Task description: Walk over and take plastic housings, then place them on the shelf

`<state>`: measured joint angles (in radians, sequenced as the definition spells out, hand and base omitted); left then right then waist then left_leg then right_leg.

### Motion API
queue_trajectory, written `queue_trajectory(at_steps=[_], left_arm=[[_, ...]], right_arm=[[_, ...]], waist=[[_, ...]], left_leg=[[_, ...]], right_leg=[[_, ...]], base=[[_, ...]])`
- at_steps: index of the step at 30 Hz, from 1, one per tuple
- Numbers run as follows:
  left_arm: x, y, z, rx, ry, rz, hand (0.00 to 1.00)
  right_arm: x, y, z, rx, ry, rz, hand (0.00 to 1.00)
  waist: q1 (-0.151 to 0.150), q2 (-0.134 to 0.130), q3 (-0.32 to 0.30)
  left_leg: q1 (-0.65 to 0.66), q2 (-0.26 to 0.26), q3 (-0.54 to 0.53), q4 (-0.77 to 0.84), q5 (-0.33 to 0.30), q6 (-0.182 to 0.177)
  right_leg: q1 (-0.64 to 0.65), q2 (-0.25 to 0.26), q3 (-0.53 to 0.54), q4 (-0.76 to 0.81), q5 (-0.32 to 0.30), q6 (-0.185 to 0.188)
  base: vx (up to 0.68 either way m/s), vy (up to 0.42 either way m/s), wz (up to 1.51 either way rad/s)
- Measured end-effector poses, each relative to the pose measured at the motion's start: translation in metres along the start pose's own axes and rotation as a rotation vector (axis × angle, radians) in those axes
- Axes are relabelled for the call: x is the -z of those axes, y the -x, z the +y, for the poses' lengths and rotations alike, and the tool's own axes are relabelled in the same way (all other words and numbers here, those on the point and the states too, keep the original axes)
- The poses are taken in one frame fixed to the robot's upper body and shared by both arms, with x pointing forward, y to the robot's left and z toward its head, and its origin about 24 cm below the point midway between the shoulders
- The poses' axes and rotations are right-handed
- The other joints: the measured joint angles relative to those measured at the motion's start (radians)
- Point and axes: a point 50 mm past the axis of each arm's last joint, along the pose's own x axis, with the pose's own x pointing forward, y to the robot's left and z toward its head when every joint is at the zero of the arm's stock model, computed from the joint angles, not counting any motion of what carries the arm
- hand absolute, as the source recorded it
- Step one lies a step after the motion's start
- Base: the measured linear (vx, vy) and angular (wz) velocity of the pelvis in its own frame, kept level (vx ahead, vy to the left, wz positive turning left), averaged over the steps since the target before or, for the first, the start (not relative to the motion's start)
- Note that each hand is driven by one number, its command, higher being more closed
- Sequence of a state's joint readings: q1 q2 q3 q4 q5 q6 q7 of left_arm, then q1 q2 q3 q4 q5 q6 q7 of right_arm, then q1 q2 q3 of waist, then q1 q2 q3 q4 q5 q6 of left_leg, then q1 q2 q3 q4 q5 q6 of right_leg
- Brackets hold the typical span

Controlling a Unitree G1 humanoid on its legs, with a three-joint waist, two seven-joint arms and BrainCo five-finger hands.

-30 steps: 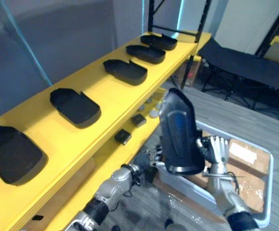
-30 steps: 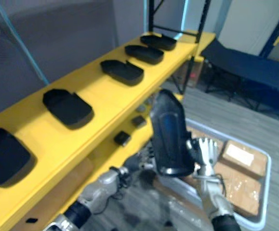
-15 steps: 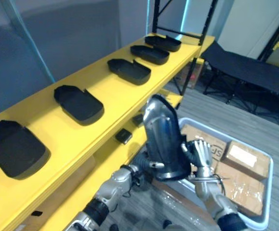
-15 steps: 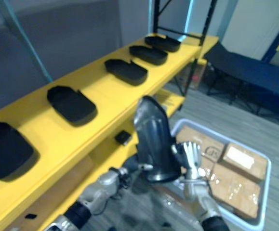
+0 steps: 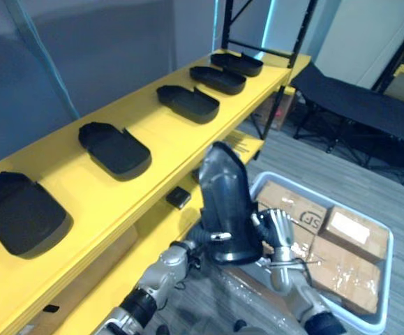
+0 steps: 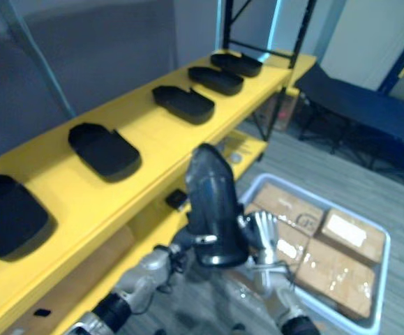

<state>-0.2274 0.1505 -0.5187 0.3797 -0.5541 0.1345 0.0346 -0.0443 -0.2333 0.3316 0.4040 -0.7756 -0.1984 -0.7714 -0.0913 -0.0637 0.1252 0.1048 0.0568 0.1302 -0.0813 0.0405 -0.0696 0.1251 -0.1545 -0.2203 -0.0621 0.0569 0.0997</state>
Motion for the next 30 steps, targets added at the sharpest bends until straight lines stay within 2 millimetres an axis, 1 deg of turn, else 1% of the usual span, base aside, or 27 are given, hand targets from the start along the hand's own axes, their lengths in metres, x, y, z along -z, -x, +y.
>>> queue_trajectory(at_steps=[6, 11, 13, 18, 19, 21, 23, 25, 29, 30], left_arm=[[0.001, 0.002, 0.005, -0.039, 0.039, -0.015, 1.00], [-0.002, 0.002, 0.003, -0.023, 0.129, -0.038, 1.00], [-0.004, 0.002, 0.000, -0.007, 0.190, -0.050, 1.00], [-0.006, 0.002, -0.006, 0.025, 0.274, -0.059, 1.00], [-0.005, 0.002, -0.009, 0.035, 0.300, -0.055, 1.00], [-0.004, 0.002, -0.010, 0.043, 0.333, -0.056, 1.00], [-0.004, 0.003, -0.012, 0.052, 0.402, -0.061, 1.00], [-0.005, 0.003, -0.012, 0.055, 0.433, -0.065, 1.00], [-0.005, 0.003, -0.012, 0.049, 0.431, -0.073, 1.00], [-0.006, 0.003, -0.012, 0.032, 0.391, -0.085, 1.00]], right_arm=[[-0.013, 0.000, 0.004, 0.023, -0.055, -0.007, 1.00], [-0.023, -0.003, -0.002, 0.052, -0.086, -0.046, 1.00], [-0.026, -0.005, -0.007, 0.063, -0.099, -0.069, 1.00], [-0.027, -0.004, -0.015, 0.076, -0.112, -0.075, 1.00], [-0.026, -0.003, -0.017, 0.077, -0.111, -0.075, 0.00], [-0.027, -0.002, -0.019, 0.077, -0.122, -0.077, 0.00], [-0.033, -0.001, -0.021, 0.083, -0.148, -0.090, 0.00], [-0.036, 0.000, -0.021, 0.083, -0.184, -0.082, 0.00], [-0.037, 0.001, -0.019, 0.073, -0.231, -0.050, 0.00], [-0.035, 0.002, -0.017, 0.062, -0.269, -0.007, 0.00]], waist=[[0.001, -0.002, 0.000], [0.009, -0.004, -0.001], [0.010, -0.004, -0.001], [0.014, -0.010, -0.005], [0.018, -0.012, -0.006], [0.022, -0.013, -0.007], [0.021, -0.015, -0.008], [0.021, -0.017, -0.009], [0.023, -0.018, -0.011], [0.023, -0.019, -0.011]], left_leg=[[0.001, 0.001, 0.006, 0.000, 0.000, 0.000], [0.004, 0.004, 0.024, 0.000, -0.002, 0.000], [0.001, 0.005, 0.030, 0.000, -0.002, 0.000], [0.003, 0.005, 0.041, 0.000, -0.002, 0.000], [0.002, 0.005, 0.042, 0.000, -0.002, 0.000], [0.000, 0.005, 0.043, 0.000, -0.002, 0.000], [0.000, 0.005, 0.045, 0.000, -0.002, 0.001], [0.000, 0.005, 0.045, 0.000, -0.002, 0.001], [0.000, 0.004, 0.045, 0.000, -0.002, 0.001], [0.001, 0.004, 0.044, 0.000, -0.002, 0.001]], right_leg=[[-0.001, -0.001, 0.005, 0.000, 0.002, 0.002], [-0.009, 0.000, 0.026, 0.003, 0.003, 0.004], [-0.021, 0.000, 0.033, 0.012, -0.001, -0.002], [-0.025, 0.000, 0.041, 0.017, -0.002, -0.002], [-0.027, 0.000, 0.043, 0.018, -0.002, -0.003], [-0.034, 0.000, 0.048, 0.021, -0.002, -0.003], [-0.036, 0.000, 0.051, 0.023, -0.002, -0.002], [-0.036, 0.000, 0.051, 0.023, -0.002, -0.003], [-0.036, -0.001, 0.051, 0.024, -0.003, -0.002], [-0.036, -0.001, 0.051, 0.025, -0.003, -0.002]], base=[[0.00, 0.001, -0.02], [-0.02, 0.004, -0.10], [-0.03, 0.004, -0.08], [-0.02, 0.005, -0.05], [-0.01, 0.004, -0.05], [-0.01, 0.003, -0.06], [0.00, 0.002, -0.02], [0.00, 0.000, 0.00], [0.00, 0.000, 0.00], [0.00, 0.000, 0.00]])
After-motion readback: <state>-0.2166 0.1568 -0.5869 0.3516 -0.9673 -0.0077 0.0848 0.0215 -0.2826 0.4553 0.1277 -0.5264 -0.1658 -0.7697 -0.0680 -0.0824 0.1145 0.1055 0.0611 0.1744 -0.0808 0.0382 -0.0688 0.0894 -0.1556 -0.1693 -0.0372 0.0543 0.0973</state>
